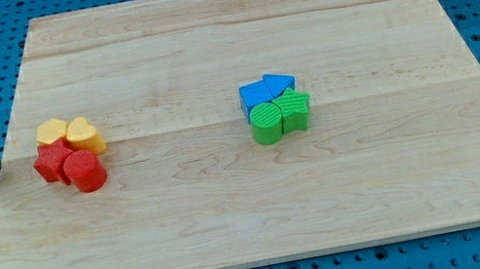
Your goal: Move the red circle towards the center
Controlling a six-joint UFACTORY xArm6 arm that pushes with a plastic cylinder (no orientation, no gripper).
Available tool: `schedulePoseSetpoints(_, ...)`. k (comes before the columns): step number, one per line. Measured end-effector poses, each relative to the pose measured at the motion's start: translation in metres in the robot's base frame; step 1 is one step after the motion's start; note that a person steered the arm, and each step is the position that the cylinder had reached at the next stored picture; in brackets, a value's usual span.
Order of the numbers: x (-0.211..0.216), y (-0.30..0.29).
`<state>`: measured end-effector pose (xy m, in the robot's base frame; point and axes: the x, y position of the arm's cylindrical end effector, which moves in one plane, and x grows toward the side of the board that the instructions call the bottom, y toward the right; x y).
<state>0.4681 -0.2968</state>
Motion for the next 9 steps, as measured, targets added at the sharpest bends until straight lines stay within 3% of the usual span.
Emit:
schedulePoseSetpoints(3, 0.038, 0.019)
schedulePoseSetpoints(6, 0.003, 0.039)
schedulePoseSetpoints(8, 0.02, 0.109)
schedulePoseSetpoints(9, 0.001, 0.166)
